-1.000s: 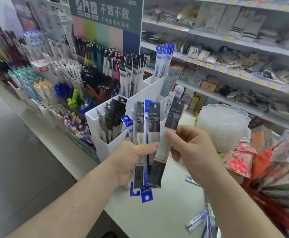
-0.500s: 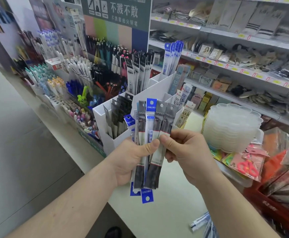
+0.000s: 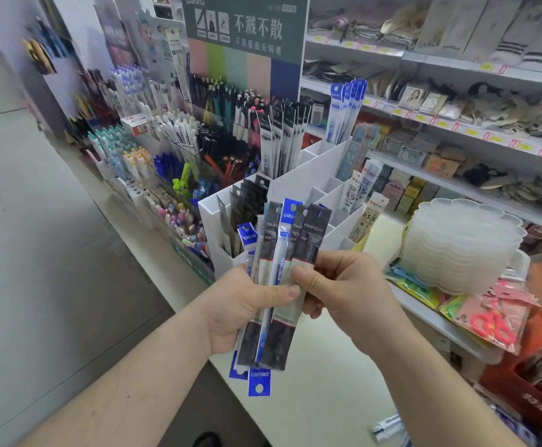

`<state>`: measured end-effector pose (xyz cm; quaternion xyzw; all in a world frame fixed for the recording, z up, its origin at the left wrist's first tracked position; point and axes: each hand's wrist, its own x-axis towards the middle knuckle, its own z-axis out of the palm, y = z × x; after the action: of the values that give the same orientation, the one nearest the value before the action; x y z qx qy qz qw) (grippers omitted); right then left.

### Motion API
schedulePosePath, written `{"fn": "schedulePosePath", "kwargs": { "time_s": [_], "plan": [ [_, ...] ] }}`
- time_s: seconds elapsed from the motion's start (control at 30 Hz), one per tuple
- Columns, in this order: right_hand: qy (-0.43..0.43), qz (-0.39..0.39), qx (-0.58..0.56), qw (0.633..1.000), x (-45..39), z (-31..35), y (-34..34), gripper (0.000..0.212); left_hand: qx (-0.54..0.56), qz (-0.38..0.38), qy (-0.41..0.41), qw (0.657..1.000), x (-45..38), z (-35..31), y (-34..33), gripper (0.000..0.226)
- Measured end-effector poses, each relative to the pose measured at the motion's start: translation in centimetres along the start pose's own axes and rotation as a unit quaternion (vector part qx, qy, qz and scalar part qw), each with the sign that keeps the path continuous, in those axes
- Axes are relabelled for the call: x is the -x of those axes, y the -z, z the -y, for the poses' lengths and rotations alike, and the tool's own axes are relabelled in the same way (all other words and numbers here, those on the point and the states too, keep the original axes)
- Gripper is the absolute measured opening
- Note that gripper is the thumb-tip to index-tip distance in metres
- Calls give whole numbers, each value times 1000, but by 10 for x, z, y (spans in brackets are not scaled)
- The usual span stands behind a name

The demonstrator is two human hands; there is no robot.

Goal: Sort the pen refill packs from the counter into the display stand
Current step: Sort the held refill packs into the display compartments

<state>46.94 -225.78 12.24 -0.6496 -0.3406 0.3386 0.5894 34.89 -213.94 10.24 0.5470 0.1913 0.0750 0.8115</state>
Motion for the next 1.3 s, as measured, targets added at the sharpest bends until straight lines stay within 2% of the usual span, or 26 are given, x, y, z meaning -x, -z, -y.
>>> {"fn": "schedulePosePath", "kwargs": {
  "time_s": [0.07,0.13,0.2,0.33,0.4,0.47,0.57,0.67,0.8,0.9,0.97,1.13,1.3],
  "plan": [
    [-6,11,26,1000,-1,4,-2,18,-31,-4,6,999,0,-4,7,76],
    [-12,1,40,999,-3,7,-5,19,-55,-4,4,998,-2,-6,15,66],
    [-18,-21,34,999,-8,9,-10,20,-38,-6,-1,999,-3,-8,23,55],
    [-29,-58,8,998,-17,12,-27,29,-3,-9,-2,1000,-5,-17,41,50],
    [-42,-60,-3,997,-22,13,-36,30,-13,-8,-7,1000,-7,-21,49,53],
    [-59,-45,-14,997,-27,15,-44,23,-26,-8,-13,1000,-8,-26,55,52],
    [-54,-19,-10,998,-34,19,-54,15,-28,-6,-17,999,-6,-34,66,39],
    [-17,-72,-10,997,-40,18,-54,22,-30,-33,-30,999,-3,-47,83,18],
    [-16,-146,-24,989,-47,20,-50,25,-36,-80,-45,995,-6,-64,113,20],
    [-17,-171,3,985,-47,21,-53,35,-86,-80,-48,992,-10,-74,121,19],
    [-8,-185,15,983,-47,22,-57,32,-127,-83,-44,987,-12,-79,121,24],
    [59,-224,-1,973,-49,27,-69,17,-195,-55,-11,979,-16,-93,122,24],
    [121,-244,80,959,-54,24,-75,13,-191,0,10,982,-12,-99,122,34]
  ]
}}
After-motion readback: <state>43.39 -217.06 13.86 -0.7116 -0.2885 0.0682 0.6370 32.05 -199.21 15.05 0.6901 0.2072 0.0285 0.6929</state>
